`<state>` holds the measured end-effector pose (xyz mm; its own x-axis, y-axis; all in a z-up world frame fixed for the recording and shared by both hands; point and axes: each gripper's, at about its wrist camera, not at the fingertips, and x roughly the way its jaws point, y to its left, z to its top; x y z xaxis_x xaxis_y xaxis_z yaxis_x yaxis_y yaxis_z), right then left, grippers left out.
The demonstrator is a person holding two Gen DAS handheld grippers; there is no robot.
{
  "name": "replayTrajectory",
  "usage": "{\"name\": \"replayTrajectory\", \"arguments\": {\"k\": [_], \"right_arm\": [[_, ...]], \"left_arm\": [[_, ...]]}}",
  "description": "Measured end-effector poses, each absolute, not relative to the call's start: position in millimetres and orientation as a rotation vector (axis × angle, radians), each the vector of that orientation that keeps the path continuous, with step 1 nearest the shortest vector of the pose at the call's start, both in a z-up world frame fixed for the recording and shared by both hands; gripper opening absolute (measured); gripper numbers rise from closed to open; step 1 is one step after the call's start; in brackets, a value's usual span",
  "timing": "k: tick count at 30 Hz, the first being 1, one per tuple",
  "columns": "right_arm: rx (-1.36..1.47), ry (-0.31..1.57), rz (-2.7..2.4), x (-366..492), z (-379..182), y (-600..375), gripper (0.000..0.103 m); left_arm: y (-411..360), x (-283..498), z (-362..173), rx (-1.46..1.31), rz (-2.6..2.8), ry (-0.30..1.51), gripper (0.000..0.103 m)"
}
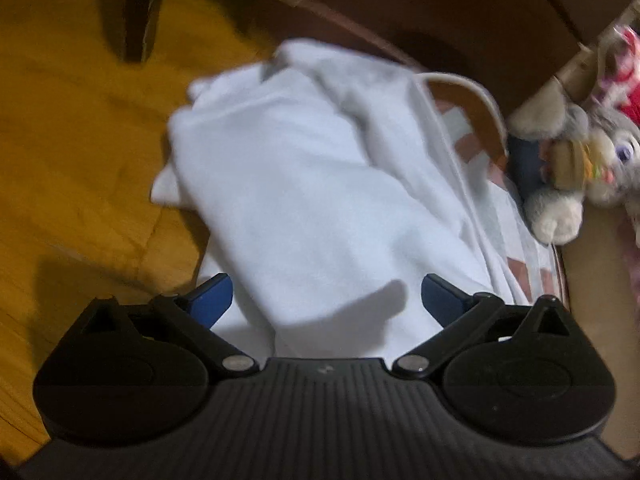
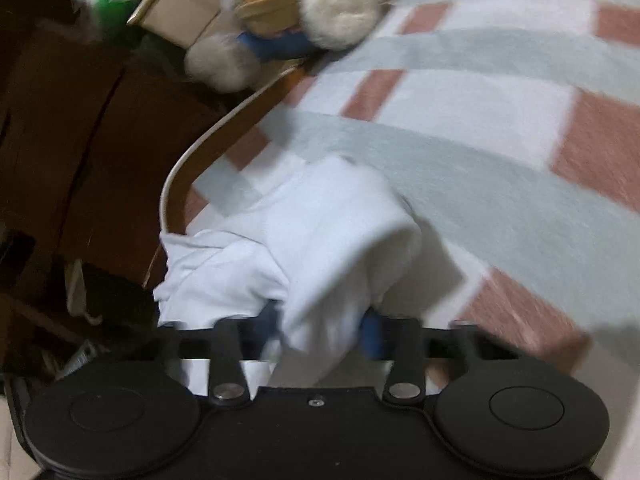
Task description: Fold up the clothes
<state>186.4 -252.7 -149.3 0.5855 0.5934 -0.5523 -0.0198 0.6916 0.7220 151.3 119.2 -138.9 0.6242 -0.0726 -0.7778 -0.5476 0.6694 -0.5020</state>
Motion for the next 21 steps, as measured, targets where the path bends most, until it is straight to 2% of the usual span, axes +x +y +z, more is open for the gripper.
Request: {"name": "replayTrajectory", "arguments": {"k": [1, 2, 3, 4, 5, 6, 10, 21], "right_arm": [[0.690, 0.860, 0.398, 186, -143, -248, 0.031], [0.673, 0.836, 0.390, 181, -134, -245, 0.027], [0.658, 0.813, 0.381, 177, -125, -242, 0.024], [0.643, 0.789, 0.372, 172, -116, -240, 0.022], [0.628, 0.766, 0.363, 167, -106, -237, 0.020], [0.608, 0.738, 0.364, 158, -94, -235, 0.019], [0.510, 0.632, 0.364, 115, -37, -229, 0.016], [0.364, 0.501, 0.168, -20, 98, -271, 0.016]], "left_arm": [[121, 152, -145, -0.840, 0.306, 0.894, 0.103], [121, 154, -151, -0.866, 0.277, 0.913, 0.097], [118, 156, -153, -0.878, 0.228, 0.932, 0.069], [116, 158, -156, -0.890, 0.179, 0.950, 0.049], [113, 160, -156, -0.878, 0.135, 0.958, 0.019], [105, 159, -146, -0.797, 0.113, 0.930, 0.010], [55, 132, -78, -0.402, 0.076, 0.670, 0.007], [-8, 30, -1, -0.379, -0.281, 0.529, 0.007]]}}
